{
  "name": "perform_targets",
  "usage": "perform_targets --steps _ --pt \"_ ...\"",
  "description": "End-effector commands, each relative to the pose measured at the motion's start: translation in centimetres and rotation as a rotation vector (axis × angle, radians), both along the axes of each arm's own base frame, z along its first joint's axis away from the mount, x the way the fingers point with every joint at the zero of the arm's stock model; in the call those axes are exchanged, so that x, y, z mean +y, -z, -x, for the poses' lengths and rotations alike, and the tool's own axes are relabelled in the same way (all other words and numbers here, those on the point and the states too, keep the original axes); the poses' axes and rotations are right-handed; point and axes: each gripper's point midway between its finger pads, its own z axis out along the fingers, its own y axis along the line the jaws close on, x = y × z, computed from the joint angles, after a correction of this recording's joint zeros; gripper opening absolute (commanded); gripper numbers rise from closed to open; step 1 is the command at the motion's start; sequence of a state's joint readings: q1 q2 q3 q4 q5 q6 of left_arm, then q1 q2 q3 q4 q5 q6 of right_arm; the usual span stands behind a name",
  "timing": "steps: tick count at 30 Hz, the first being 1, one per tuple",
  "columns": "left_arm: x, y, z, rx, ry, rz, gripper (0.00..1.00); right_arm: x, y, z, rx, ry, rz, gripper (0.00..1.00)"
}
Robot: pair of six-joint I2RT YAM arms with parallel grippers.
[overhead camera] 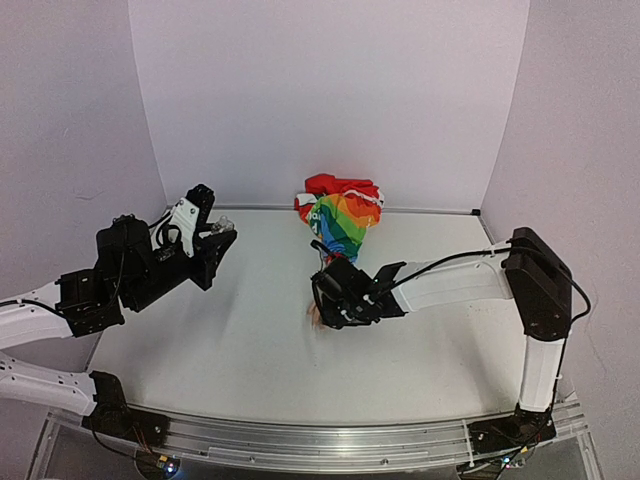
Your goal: Paint the nails
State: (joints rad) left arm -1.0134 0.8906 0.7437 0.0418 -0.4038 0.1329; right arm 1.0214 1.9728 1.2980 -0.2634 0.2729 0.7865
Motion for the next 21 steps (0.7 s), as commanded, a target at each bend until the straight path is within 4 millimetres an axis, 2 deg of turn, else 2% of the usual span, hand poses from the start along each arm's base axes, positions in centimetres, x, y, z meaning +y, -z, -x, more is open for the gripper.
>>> perform_targets --steps 1,9,21 --pt "0.4 -2.3 0.0 -0.037 -0.006 0.048 0.0 -0.3 0.5 -0.2 -0.002 0.015 0.02 0.0" --pt "0.3 -2.2 -0.1 -0.035 -0.006 0.046 0.0 -1.0 0.8 0.2 0.006 0.025 0.032 0.0" --pt "0.4 -2.2 0.0 -0.033 -0.005 0.05 0.0 -0.4 1.2 0.9 0.022 0.0 0.03 0.0"
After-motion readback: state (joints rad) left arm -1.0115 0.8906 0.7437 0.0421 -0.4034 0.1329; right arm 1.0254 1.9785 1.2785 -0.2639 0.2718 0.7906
